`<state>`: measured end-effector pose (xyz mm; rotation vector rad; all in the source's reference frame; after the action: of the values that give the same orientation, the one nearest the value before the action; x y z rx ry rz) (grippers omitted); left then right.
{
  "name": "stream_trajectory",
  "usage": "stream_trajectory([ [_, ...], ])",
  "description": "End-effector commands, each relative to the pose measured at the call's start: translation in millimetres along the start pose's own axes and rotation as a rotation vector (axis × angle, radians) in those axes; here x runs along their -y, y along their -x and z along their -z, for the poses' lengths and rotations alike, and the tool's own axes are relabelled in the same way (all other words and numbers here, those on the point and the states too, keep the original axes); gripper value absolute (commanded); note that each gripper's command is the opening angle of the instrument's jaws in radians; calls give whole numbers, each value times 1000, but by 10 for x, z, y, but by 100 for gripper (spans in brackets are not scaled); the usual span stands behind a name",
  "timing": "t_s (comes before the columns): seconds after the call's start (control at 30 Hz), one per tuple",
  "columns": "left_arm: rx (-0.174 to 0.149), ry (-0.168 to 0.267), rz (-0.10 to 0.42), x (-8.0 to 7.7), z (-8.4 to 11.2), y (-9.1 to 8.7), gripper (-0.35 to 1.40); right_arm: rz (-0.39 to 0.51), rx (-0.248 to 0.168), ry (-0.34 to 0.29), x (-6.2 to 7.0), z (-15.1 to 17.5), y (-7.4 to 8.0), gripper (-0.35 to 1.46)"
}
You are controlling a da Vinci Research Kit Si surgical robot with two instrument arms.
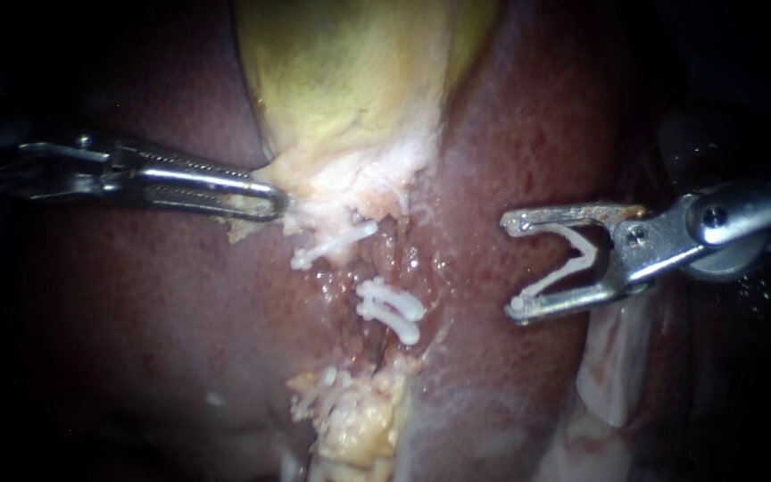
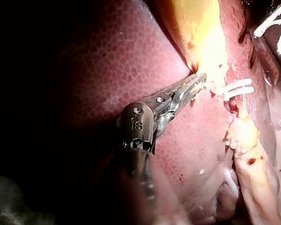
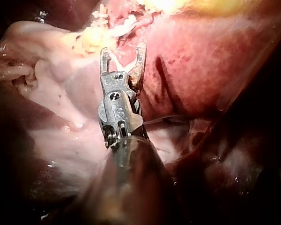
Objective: Clipping third clip right tube
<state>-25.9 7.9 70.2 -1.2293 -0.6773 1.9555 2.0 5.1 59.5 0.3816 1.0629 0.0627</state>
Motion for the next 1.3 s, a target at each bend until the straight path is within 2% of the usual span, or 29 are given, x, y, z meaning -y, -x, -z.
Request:
stream_trajectory([
  [0.03, 1, 3, 1, -2, 5, -3, -35, 0, 0, 0, 1, 0, 0, 50],
  [0.17, 4, 5, 10, -5, 28, -17, -35, 0, -1, -1, 2, 0, -1, 50],
  [0.3, -31, -2, 18, -10, 56, -37, -35, 0, 0, 0, 2, -1, -2, 50],
  [0.4, -41, -2, 18, -15, 66, -45, -35, -24, -2, -8, 2, -3, -2, 49],
  [0.53, -45, -5, 13, -20, 65, -44, -35, -88, -13, -46, 2, -13, -3, 47],
  [0.83, -45, -6, 13, -21, 64, -43, -35, -301, -111, -45, -8, -60, -2, 45],
  [1.03, -45, -7, 12, -22, 64, -43, -35, -366, -128, -34, -23, -98, 11, 47],
  [1.13, -45, -7, 12, -22, 64, -42, -35, -387, -154, -36, -29, -116, 16, 47],
  [1.3, -45, -8, 12, -22, 63, -42, -35, -414, -176, -30, -38, -141, 17, 47],
])
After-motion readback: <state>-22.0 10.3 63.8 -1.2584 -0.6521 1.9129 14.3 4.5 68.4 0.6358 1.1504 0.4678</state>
